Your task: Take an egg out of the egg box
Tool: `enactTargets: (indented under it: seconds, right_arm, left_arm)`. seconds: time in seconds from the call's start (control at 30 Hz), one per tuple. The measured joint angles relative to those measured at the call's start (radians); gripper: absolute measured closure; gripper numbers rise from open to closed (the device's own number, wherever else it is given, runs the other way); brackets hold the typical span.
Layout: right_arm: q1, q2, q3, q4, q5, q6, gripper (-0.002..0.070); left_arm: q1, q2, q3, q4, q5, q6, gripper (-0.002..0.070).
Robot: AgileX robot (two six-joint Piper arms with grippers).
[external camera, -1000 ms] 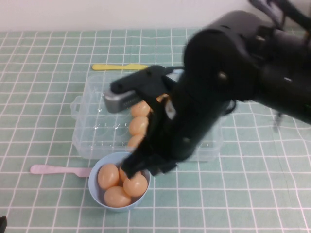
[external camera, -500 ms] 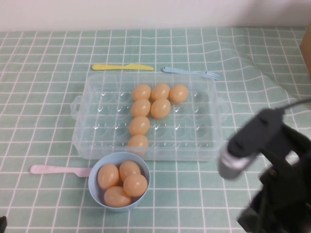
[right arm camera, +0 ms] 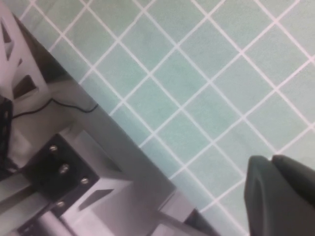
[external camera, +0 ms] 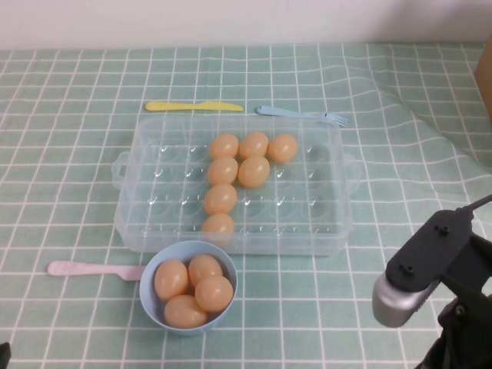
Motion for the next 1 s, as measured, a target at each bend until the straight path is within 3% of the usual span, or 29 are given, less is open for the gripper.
enactTargets:
  seconds: [0.13, 0.23, 0.4, 0.53, 0.67, 0.83, 1.0]
  right_arm:
    - [-0.032, -0.033, 0.070, -0.045, -0.134, -0.073, 0.0692]
    - [-0.121, -0.102, 0.176, -0.041, -0.285, -0.190, 0.0692]
    - [-0.365, -0.299, 0.395, 0.030, -0.472, -0.251, 0.0692]
    - [-0.577, -0.519, 0.523, 0.082, -0.511, -0.255, 0.0693]
    - [-0.721, -0.775, 0.642, 0.089, -0.620, -0.260, 0.0693]
    - [-0.818, -1.018, 0.798, 0.088, -0.847, -0.261, 0.0693]
    - [-0.836, -1.111, 0.914, 0.085, -0.971, -0.261, 0.0694]
  left_arm:
    - [0.000, 0.000, 0.000, 0.000, 0.000, 0.000, 0.0675]
    - [0.000, 0.000, 0.000, 0.000, 0.000, 0.000, 0.0675]
    - [0.000, 0.000, 0.000, 0.000, 0.000, 0.000, 0.0675]
    - [0.000, 0.000, 0.000, 0.000, 0.000, 0.000, 0.0675]
    - [0.000, 0.000, 0.000, 0.000, 0.000, 0.000, 0.0675]
    - [0.000, 0.000, 0.000, 0.000, 0.000, 0.000, 0.0675]
    - [0.000, 0.000, 0.000, 0.000, 0.000, 0.000, 0.0675]
